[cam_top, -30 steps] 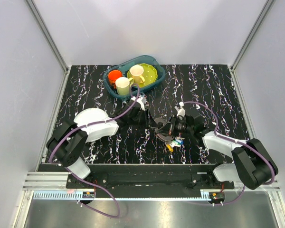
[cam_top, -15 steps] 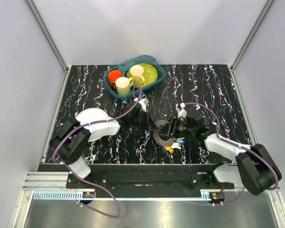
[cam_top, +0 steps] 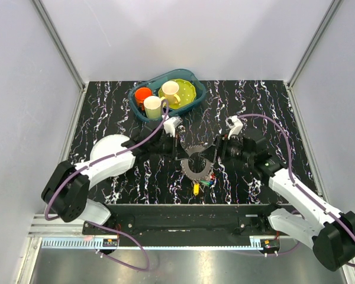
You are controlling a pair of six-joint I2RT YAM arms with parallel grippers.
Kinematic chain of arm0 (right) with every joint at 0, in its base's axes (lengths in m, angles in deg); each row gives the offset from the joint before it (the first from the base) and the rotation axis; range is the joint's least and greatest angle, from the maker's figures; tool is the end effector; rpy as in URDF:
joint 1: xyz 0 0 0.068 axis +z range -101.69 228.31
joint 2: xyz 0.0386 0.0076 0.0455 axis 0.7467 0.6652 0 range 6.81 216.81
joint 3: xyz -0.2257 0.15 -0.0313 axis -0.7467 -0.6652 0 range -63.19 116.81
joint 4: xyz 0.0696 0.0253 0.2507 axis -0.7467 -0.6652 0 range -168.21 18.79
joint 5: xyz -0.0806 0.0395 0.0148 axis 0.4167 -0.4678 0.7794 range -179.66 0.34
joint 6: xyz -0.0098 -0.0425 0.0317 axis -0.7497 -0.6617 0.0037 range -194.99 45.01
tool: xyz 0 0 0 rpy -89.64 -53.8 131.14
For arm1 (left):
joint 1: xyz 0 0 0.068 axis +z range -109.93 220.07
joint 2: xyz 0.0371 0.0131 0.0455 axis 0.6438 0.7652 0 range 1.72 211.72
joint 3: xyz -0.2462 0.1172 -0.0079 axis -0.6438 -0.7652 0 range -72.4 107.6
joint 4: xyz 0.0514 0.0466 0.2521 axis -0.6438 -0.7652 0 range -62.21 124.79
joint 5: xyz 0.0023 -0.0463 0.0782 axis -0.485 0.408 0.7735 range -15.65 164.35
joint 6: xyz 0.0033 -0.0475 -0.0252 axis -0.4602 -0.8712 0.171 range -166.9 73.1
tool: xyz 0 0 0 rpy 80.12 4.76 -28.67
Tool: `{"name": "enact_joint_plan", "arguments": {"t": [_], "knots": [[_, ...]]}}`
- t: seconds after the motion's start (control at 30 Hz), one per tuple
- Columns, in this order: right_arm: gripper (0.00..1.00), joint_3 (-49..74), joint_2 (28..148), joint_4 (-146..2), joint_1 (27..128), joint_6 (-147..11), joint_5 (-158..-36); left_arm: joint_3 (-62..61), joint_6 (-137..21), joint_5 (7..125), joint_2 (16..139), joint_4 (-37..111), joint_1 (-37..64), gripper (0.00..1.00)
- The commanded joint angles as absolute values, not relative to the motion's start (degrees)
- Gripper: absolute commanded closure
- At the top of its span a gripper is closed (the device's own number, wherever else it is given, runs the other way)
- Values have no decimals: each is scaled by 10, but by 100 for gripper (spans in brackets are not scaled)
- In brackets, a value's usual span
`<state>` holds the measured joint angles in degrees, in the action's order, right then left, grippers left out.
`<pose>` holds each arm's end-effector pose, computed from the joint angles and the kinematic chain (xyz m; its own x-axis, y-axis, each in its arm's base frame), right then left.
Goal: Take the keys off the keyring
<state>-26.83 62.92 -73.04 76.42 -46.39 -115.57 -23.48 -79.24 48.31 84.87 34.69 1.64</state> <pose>0.1887 0.1185 0.2673 -0.6593 0.1359 -0.7395 -0.5315 0.6114 0.5862 0.2349 -0.2064 0.2276 -0.8239 0.0402 -0.5652 0.4755 0.5918 -0.6509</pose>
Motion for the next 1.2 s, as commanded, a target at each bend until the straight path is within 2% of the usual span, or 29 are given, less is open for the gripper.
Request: {"name": "enact_joint_plan", "arguments": {"t": [0.0, 0.1, 0.17, 0.4, 0.6, 0.8, 0.93, 1.03, 1.07, 1.17], "knots": [[24, -229, 617, -806, 766, -541, -1151, -231, -728, 424, 799, 316, 39, 100], [21, -229, 616, -806, 766, -514, -1202, -214, -704, 418, 771, 274, 54, 100], [14, -234, 610, -806, 765, -477, -1236, -198, -690, 409, 755, 250, 67, 100], [9, -289, 523, -744, 766, -408, -1235, -164, -655, 374, 689, 175, 78, 100], [9, -300, 546, -717, 765, -397, -1251, -151, -646, 347, 640, 143, 78, 100], [8, -338, 537, -584, 765, -340, -1289, -157, -649, 328, 607, 146, 78, 100], [16, -340, 567, -514, 766, -324, -1340, -170, -679, 297, 595, 176, 78, 100], [33, -335, 591, -488, 766, -317, -1370, -179, -686, 295, 583, 190, 78, 100], [44, -334, 596, -484, 765, -315, -1376, -182, -685, 297, 581, 191, 78, 100], [60, -333, 588, -476, 766, -312, -1386, -188, -685, 298, 581, 193, 79, 100]]}}
